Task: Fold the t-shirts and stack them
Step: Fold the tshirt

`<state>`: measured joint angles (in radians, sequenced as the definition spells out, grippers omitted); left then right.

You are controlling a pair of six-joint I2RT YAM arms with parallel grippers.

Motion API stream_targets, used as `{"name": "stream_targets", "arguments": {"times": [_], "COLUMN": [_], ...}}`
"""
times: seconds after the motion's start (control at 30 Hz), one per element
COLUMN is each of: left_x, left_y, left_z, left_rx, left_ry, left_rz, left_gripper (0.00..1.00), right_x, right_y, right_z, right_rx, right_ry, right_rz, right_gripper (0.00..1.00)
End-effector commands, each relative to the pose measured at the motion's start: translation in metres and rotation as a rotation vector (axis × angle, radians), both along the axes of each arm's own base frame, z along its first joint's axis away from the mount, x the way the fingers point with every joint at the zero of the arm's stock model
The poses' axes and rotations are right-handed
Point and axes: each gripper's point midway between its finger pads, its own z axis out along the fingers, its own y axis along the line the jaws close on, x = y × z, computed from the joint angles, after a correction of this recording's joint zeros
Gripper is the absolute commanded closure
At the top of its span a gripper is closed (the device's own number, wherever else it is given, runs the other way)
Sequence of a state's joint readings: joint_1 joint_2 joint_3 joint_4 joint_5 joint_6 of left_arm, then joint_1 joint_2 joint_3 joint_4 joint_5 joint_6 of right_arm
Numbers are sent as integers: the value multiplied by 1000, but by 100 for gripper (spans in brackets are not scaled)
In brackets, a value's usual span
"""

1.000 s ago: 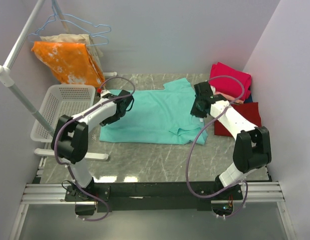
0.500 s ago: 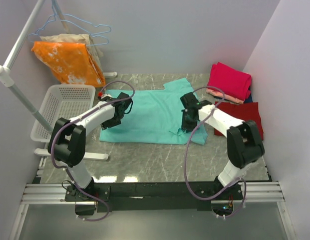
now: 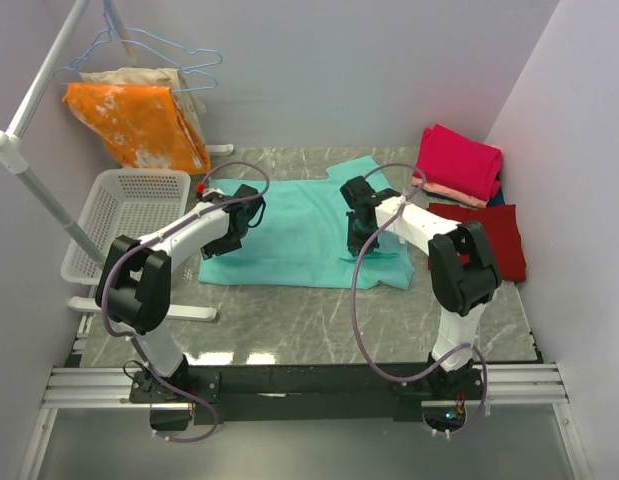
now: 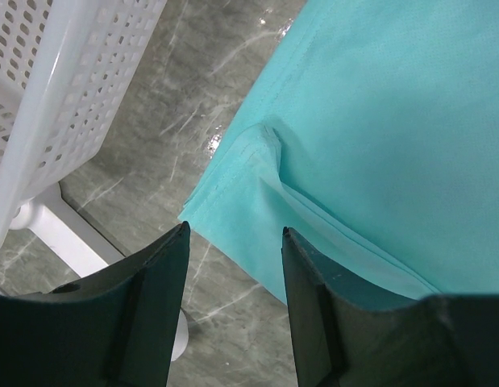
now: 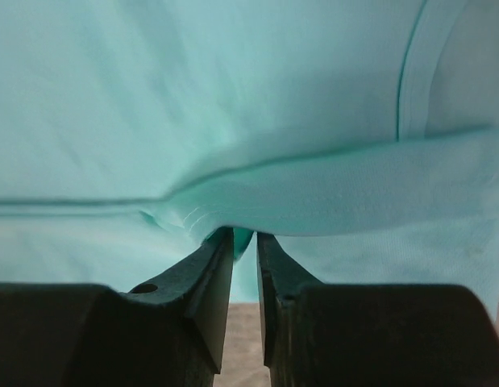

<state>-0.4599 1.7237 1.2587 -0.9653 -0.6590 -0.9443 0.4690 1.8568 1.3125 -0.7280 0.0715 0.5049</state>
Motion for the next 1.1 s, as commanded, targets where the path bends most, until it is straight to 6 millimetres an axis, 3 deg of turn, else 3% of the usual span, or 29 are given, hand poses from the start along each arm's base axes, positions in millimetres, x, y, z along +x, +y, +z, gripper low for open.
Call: {"name": "stream_targets", "arguments": {"times": [0.0,0.13,0.27,0.43,0.53,0.6,0.7,0.77,0.83,0.87,0.93,0.97,1.03,1.07], "left_x": [9,9,8,8,9,10,7,4,1,-1,-4,-8,-9,-14], "left_y": [-3,-3,-2,-1,-1,-3,-7,-8,-11,-12,-19,-19,-19,-17], "left_z": [21,20,18,22,24,24,22,19,18,16,14,9,6,-1], "left_rx": [-9,-9,-5,-1,-3,-19,-43,-49,-70,-73,-107,-105,-111,-109], "left_ry": [-52,-50,-45,-60,-71,-72,-65,-52,-44,-32,-18,-1,-7,8], "left_rz": [-15,-18,-17,-14,-20,-30,-43,-57,-73,-86,-117,-129,-130,-128], "left_gripper": [45,45,45,45,45,45,45,45,46,46,46,46,45,45], "right_x": [34,56,81,104,105,96,79,56,37,21,3,-11,-23,-33], "right_y": [5,9,9,6,11,14,5,-13,-27,-35,-49,-59,-72,-87], "right_z": [17,17,23,59,87,98,94,76,70,56,56,45,48,38], "right_rx": [-26,-45,-48,9,93,127,93,21,-21,-43,-81,-104,-103,-107], "right_ry": [-82,-130,-193,-326,-429,-441,-375,-289,-250,-208,-197,-165,-174,-145], "right_rz": [-28,-31,-42,-85,-71,-46,-64,-102,-131,-143,-169,-201,-243,-287], "right_gripper": [75,76,85,85,78,70,66,66,66,66,65,64,64,63]}}
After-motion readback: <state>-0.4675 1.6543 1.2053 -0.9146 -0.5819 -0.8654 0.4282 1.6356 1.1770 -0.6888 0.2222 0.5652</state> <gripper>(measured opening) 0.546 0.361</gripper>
